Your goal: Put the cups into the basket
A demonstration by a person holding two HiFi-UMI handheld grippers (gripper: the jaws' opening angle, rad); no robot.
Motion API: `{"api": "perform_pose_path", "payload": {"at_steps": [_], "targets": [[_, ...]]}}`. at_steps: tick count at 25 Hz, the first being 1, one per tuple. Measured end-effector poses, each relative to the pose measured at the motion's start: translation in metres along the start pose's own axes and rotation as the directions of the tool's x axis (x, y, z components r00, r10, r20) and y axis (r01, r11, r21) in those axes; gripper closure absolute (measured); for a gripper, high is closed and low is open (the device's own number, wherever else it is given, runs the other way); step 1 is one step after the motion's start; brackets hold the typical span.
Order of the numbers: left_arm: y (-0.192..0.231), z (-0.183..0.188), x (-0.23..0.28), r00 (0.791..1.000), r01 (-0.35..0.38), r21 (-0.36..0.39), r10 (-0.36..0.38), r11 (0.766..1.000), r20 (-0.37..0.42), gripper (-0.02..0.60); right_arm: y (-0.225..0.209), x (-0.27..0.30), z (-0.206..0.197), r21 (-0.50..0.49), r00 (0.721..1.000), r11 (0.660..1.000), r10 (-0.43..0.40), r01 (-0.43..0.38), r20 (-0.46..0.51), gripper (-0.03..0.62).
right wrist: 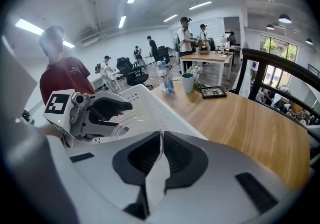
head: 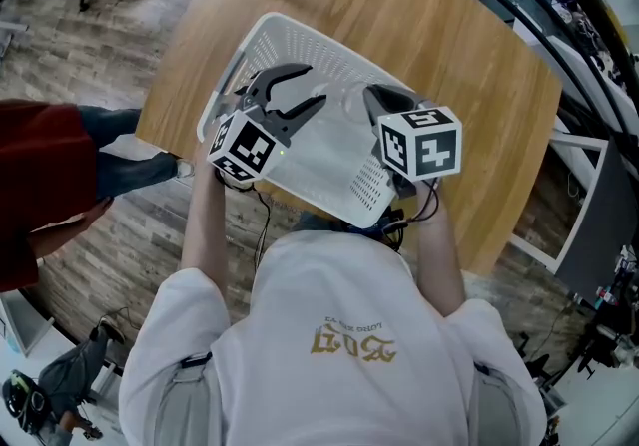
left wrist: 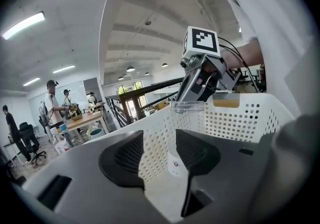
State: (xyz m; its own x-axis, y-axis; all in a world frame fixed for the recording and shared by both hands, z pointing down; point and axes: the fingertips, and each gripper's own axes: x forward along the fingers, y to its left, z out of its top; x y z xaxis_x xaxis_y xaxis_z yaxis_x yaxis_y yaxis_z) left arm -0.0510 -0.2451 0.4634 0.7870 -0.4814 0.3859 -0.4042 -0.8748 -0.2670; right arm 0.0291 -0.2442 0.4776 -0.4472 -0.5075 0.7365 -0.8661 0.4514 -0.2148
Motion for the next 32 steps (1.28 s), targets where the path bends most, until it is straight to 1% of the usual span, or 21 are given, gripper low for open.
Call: {"api": "perform_pose_path", "payload": {"at_steps": [2,4,6,7,8,12,20,22,26,32], "targets": [[0.001,-0.001,0.001,1.0,0.002,-0.002,-0.002,1.0,-0.004,0.387,-0.001,0.002,-0.001,-0.019,1.0,1.0,-0.011,0.011,-0.016,0.563],[0.002,-0.002,0.001,1.0,-0.004,0.004,0.004,1.0,-0.013,0.43,-0.001,0.003,-0.002,-0.038,0.999,0.999,-0.019,0.018,-0.033,0.563],[0.003,-0.002,-0.001,0.999,-0.017,0.025,0.017,1.0,-0.029,0.495,0.0,0.003,-0.003,-0.054,0.999,0.998,-0.028,0.025,-0.045,0.563],[0.004,-0.002,-0.001,0.999,-0.023,0.033,0.024,0.999,-0.035,0.542,0.0,0.003,-0.004,-0.061,0.998,0.998,-0.032,0.029,-0.053,0.563],[0.004,-0.002,-0.001,0.999,-0.027,0.033,0.028,0.999,-0.037,0.566,0.0,0.003,-0.005,-0.069,0.997,0.997,-0.036,0.031,-0.063,0.563],[0.003,-0.004,0.003,0.999,-0.017,0.017,0.018,1.0,-0.043,0.574,-0.002,0.006,-0.011,-0.105,0.993,0.994,-0.053,0.041,-0.108,0.563],[0.0,-0.01,0.005,0.998,0.001,0.011,0.0,1.0,-0.055,0.574,-0.009,0.01,-0.011,-0.201,0.98,0.973,-0.143,0.114,-0.137,0.563],[0.0,-0.011,0.005,0.998,0.007,0.007,-0.007,1.0,-0.059,0.574,-0.009,0.012,-0.013,-0.212,0.977,0.971,-0.146,0.112,-0.152,0.563],[0.001,-0.012,0.007,0.998,0.013,0.005,-0.013,1.0,-0.065,0.574,-0.008,0.017,-0.016,-0.201,0.977,0.974,-0.134,0.1,-0.164,0.563],[0.0,-0.014,0.008,0.997,0.006,0.014,-0.005,1.0,-0.073,0.574,-0.009,0.018,-0.014,-0.224,0.978,0.967,-0.153,0.118,-0.143,0.562]]}}
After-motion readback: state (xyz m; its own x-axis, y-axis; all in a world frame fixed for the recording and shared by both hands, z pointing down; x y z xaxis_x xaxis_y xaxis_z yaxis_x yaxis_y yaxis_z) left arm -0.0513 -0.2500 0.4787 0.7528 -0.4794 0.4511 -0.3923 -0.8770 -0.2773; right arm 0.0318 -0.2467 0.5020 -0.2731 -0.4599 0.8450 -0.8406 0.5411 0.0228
